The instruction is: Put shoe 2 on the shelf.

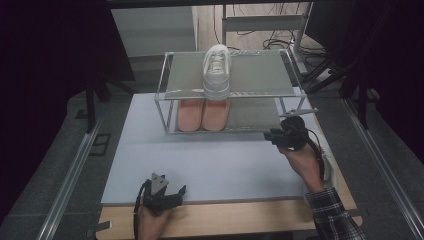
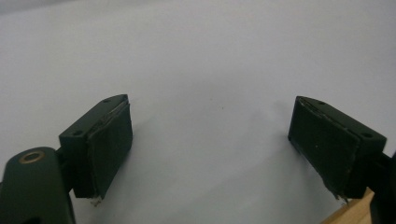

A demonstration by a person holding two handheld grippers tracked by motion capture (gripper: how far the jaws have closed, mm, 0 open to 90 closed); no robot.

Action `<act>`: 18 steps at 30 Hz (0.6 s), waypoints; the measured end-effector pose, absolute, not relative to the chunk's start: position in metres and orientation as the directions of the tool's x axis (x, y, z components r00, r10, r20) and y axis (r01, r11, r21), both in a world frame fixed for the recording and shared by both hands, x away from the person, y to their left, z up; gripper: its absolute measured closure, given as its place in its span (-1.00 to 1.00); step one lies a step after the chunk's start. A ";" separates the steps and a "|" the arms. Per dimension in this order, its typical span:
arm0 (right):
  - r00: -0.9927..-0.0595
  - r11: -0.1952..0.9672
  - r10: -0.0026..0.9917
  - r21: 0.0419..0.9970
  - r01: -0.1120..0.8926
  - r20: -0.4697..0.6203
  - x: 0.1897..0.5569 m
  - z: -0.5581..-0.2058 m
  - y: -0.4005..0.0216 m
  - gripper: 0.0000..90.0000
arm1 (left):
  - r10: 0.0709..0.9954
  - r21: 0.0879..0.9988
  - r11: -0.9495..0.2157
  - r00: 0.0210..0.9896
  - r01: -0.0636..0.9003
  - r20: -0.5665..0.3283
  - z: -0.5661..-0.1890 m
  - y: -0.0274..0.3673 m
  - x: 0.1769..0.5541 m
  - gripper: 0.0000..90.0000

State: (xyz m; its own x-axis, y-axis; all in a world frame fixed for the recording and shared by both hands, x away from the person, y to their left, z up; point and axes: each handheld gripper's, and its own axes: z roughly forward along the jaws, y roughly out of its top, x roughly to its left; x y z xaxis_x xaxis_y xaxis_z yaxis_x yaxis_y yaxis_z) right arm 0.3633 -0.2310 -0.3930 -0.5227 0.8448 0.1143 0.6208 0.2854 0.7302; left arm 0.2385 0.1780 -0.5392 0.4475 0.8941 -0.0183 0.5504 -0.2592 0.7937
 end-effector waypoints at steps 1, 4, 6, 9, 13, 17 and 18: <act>-0.516 0.283 0.850 0.729 0.623 0.111 0.363 -0.393 -0.235 0.53 | 0.894 0.794 -0.259 0.447 0.550 -0.018 -0.539 0.178 0.238 -0.70; -0.489 0.264 0.865 0.728 0.633 0.111 0.361 -0.393 -0.249 0.62 | 0.894 0.794 -0.259 0.447 0.551 -0.019 -0.539 0.178 0.238 -0.69; -0.474 0.254 0.873 0.726 0.639 0.113 0.360 -0.392 -0.258 0.67 | 0.894 0.794 -0.259 0.447 0.551 -0.019 -0.539 0.178 0.238 -0.69; -0.455 0.245 0.884 0.723 0.645 0.106 0.359 -0.392 -0.271 0.75 | 0.894 0.794 -0.259 0.447 0.551 -0.019 -0.539 0.178 0.238 -0.69; -0.415 0.235 0.906 0.722 0.651 0.080 0.358 -0.392 -0.287 0.90 | 0.895 0.794 -0.258 0.447 0.551 -0.019 -0.539 0.178 0.238 -0.70; -0.380 0.221 0.922 0.716 0.662 0.067 0.356 -0.392 -0.304 0.98 | 0.895 0.794 -0.258 0.447 0.551 -0.019 -0.539 0.178 0.238 -0.70; -0.370 0.214 0.927 0.715 0.666 0.067 0.355 -0.392 -0.308 0.99 | 0.894 0.794 -0.258 0.447 0.551 -0.019 -0.539 0.178 0.238 -0.70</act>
